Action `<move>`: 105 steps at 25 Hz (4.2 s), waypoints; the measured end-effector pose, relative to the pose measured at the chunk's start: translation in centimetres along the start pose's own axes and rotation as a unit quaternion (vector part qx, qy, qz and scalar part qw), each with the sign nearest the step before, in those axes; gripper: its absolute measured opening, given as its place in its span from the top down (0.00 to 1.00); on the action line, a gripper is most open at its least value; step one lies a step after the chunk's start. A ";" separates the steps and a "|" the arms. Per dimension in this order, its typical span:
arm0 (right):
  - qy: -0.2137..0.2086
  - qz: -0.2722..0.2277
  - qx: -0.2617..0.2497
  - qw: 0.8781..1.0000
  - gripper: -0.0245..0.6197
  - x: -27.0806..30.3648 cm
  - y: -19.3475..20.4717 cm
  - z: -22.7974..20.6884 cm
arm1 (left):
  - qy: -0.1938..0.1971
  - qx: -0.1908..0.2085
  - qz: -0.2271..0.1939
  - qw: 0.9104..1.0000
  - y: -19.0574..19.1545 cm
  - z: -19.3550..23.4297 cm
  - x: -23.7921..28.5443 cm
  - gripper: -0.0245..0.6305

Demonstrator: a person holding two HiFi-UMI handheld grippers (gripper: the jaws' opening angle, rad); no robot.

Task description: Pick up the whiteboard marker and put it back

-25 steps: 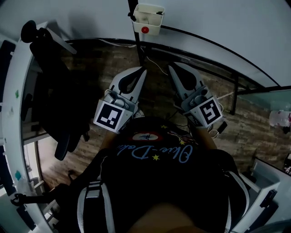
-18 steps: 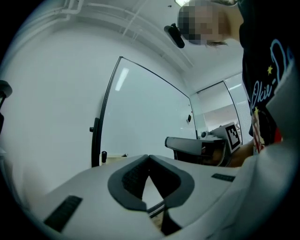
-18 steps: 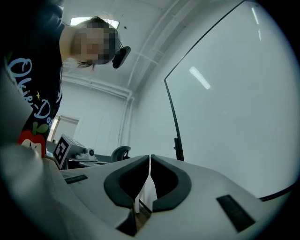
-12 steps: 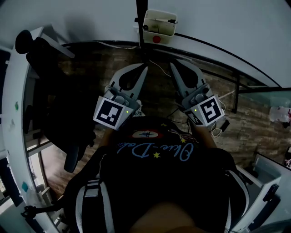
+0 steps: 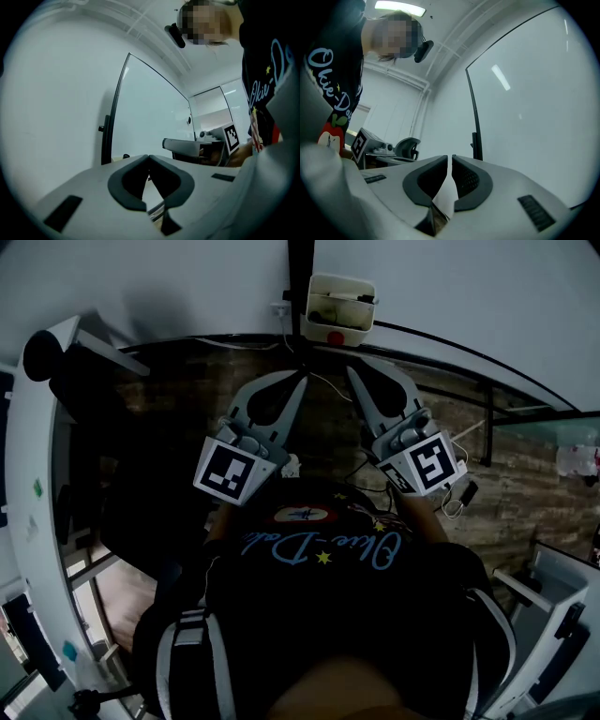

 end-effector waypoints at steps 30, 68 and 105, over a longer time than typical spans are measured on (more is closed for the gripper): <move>0.105 0.091 -0.029 0.990 0.79 7.6 3.7 -2.7 | 0.085 0.009 0.007 0.996 0.3 7.0 3.0 0.97; 0.140 0.119 -0.049 0.982 0.82 10.9 5.2 -3.9 | 0.092 0.006 0.011 0.996 0.9 9.6 2.8 0.97; 0.145 0.070 -0.092 0.983 0.83 7.8 0.3 -2.8 | 0.087 0.003 0.002 0.996 0.9 8.2 1.7 0.97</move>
Point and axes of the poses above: the fingertips, and each gripper's own axes: x forward along the fingers, z to its left, y out of its underside, the point moved 1 cm from there along -x, backward along the fingers, and after that the axes turned 11 degrees about z, right-handed, at the moved point
